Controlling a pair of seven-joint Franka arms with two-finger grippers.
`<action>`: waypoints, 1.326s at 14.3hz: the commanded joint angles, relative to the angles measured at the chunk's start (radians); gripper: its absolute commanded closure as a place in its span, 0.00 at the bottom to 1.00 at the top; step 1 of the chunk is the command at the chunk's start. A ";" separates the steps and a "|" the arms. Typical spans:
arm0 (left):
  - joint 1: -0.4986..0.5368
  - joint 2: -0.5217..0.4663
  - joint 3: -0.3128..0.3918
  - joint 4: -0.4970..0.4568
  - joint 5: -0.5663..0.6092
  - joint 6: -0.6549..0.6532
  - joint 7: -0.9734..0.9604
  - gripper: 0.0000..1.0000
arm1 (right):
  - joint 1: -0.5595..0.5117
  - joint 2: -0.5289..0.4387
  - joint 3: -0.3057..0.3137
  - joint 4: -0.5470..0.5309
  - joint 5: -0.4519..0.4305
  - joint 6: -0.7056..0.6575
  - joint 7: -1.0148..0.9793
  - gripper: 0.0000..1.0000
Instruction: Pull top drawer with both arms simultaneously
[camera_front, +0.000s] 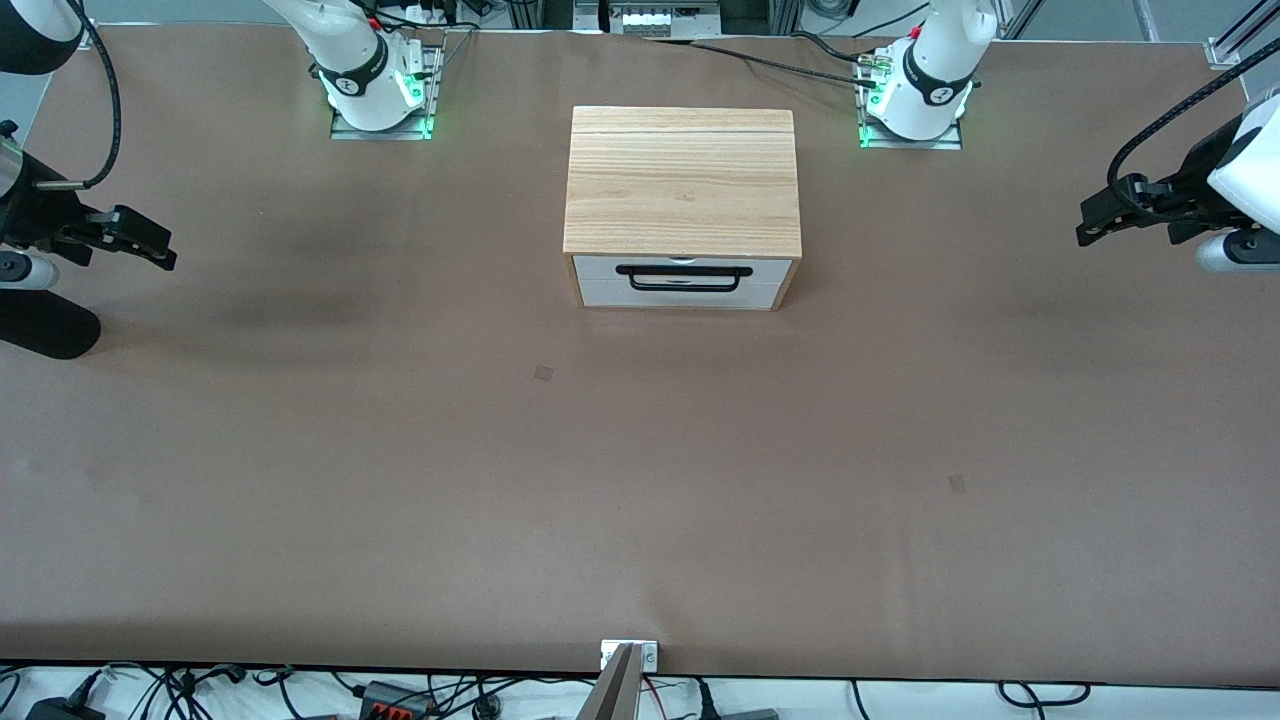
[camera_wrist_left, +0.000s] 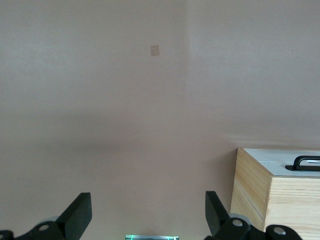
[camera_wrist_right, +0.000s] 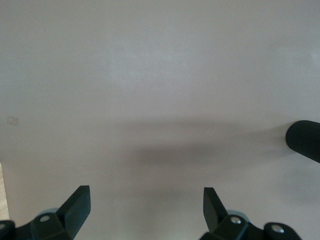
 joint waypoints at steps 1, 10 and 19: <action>0.012 0.012 -0.004 0.020 -0.018 -0.003 0.028 0.00 | -0.002 0.002 0.005 0.016 -0.014 -0.022 0.005 0.00; 0.013 0.107 -0.004 0.020 -0.014 0.005 0.037 0.00 | -0.002 0.003 0.005 0.015 -0.014 -0.046 0.006 0.00; 0.076 0.242 0.006 0.028 -0.385 0.102 0.236 0.00 | 0.072 0.064 0.014 0.018 0.020 -0.071 0.002 0.00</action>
